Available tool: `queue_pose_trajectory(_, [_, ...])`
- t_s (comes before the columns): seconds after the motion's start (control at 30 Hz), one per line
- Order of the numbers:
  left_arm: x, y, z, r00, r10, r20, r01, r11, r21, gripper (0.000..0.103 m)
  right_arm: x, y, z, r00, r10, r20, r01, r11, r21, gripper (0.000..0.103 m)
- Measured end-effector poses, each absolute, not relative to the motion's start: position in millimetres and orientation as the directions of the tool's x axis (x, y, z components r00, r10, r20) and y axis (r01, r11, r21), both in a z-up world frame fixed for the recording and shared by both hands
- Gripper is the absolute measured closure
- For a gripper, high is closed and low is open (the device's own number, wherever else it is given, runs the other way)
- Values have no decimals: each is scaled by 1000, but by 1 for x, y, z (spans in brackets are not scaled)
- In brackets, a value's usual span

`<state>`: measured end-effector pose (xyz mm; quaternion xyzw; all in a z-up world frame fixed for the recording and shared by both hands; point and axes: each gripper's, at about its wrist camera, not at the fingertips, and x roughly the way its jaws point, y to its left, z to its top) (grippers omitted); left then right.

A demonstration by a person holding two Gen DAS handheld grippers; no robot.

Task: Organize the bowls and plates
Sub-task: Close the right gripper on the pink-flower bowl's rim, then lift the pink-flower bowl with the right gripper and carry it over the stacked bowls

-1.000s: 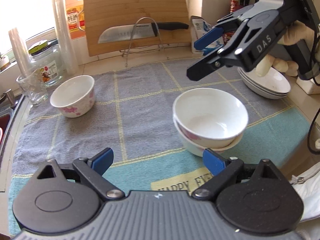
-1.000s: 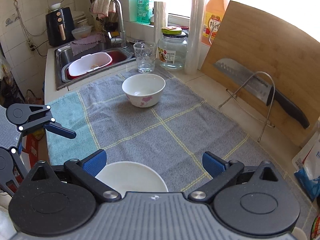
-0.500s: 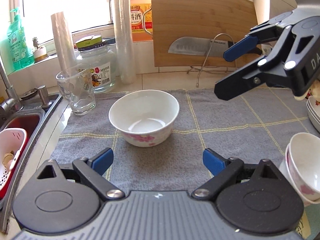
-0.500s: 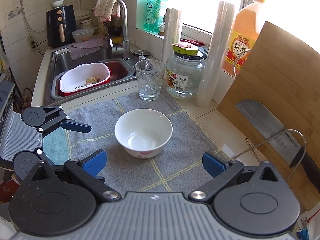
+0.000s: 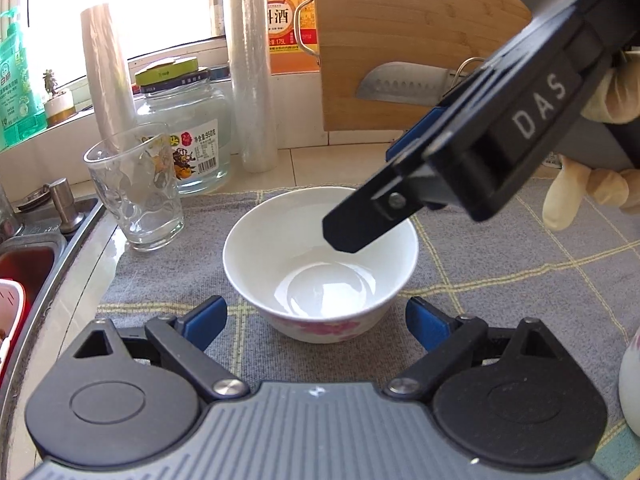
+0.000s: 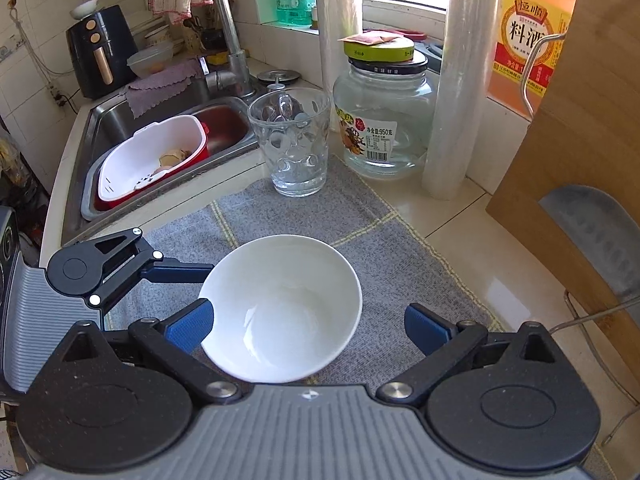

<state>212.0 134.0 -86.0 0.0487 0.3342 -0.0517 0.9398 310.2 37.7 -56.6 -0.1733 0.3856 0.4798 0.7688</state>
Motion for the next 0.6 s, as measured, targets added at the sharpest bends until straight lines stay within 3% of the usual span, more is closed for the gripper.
queue_pose_trajectory(0.23, [215, 138, -88, 780, -84, -620, 135, 990, 37, 8, 319, 55, -67, 190, 596, -780, -881, 454, 131, 15])
queue_pose_trajectory(0.6, [220, 137, -87, 784, -102, -612, 156, 987, 35, 12, 327, 58, -75, 149, 590, -793, -873, 455, 175, 25])
